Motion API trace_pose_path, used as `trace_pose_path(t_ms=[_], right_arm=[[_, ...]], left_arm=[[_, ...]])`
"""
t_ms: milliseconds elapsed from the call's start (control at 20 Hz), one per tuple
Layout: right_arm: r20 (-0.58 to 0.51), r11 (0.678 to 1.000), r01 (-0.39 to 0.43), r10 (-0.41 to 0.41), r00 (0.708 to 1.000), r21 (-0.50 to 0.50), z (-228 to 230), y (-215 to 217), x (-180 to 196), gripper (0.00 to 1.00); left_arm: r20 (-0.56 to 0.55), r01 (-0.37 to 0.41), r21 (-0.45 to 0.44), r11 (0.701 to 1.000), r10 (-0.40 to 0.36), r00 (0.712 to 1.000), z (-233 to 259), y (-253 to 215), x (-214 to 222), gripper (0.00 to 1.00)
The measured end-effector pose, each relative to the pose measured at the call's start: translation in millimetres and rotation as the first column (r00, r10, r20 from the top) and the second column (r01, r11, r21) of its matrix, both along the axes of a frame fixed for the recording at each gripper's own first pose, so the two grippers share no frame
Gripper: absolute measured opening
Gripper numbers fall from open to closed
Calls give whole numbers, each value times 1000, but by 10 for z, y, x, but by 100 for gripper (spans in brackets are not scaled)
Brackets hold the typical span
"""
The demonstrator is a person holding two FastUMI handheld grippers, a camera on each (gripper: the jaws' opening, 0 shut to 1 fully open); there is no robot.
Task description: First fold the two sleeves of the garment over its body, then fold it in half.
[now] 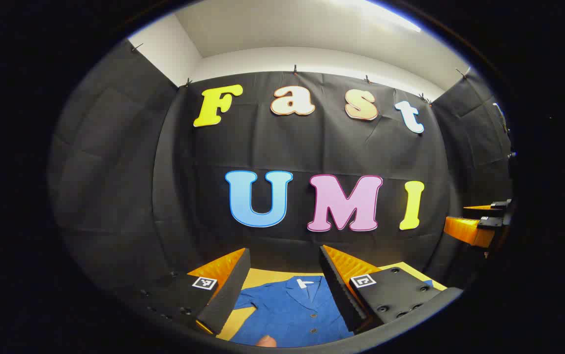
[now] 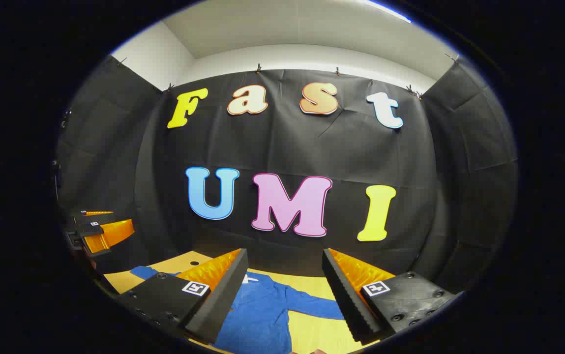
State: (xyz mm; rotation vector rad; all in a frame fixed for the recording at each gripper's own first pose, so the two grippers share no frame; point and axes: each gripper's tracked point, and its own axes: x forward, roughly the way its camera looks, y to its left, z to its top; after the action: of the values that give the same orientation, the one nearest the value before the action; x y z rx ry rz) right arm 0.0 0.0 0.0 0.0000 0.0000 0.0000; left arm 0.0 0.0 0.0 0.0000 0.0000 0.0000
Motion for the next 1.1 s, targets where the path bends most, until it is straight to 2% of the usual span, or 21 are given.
trace_pose_path(t_ms=[50, 200, 300, 350, 400, 450, 600, 650, 700, 1000, 1100], right_arm=[[4, 1000, 3, -3, 1000, -6, 8, -5, 5, 96], [-2, 1000, 10, -10, 1000, -10, 2, -55, 17, 96], [-2, 999, 22, -22, 1000, -27, 11, -158, 62, 96], [-8, 998, 35, -36, 999, -45, -1, -239, 87, 100], [-13, 997, 58, -59, 998, -58, -4, -358, 110, 100], [-14, 995, 77, -78, 997, -61, 14, -443, 127, 96], [-3, 993, 107, -107, 994, -52, 110, -558, 138, 96], [2, 993, 110, -110, 994, -47, 128, -564, 134, 92], [2, 994, 108, -108, 994, -36, 130, -547, 124, 96], [-28, 995, 95, -96, 995, -32, 40, -470, 118, 96], [-49, 995, 99, -98, 994, 8, -18, -488, 138, 96]], left_arm=[[-15, 18, 1, 1000, -18, 1000, -36, -28, 6, 82], [-41, 46, 16, 999, -45, 998, -58, -41, 37, 81], [-27, 27, 15, 1000, -27, 999, -15, 19, 40, 81], [-24, 26, 15, 1000, -26, 999, 3, 39, 39, 81], [-25, 24, 12, 1000, -23, 999, -14, 51, 24, 81], [-24, 19, 5, 1000, -19, 1000, -13, 70, 12, 79], [-26, 7, -9, 1000, -7, 1000, 9, 137, 21, 82], [-24, -1, -8, 1000, 1, 1000, 5, 163, 34, 81], [-20, -10, -12, 1000, 10, 1000, 31, 189, 51, 81], [-18, -9, -13, 1000, 9, 1000, 97, 141, 100, 79], [-39, -8, -14, 1000, 7, 999, 44, 99, 117, 81]])
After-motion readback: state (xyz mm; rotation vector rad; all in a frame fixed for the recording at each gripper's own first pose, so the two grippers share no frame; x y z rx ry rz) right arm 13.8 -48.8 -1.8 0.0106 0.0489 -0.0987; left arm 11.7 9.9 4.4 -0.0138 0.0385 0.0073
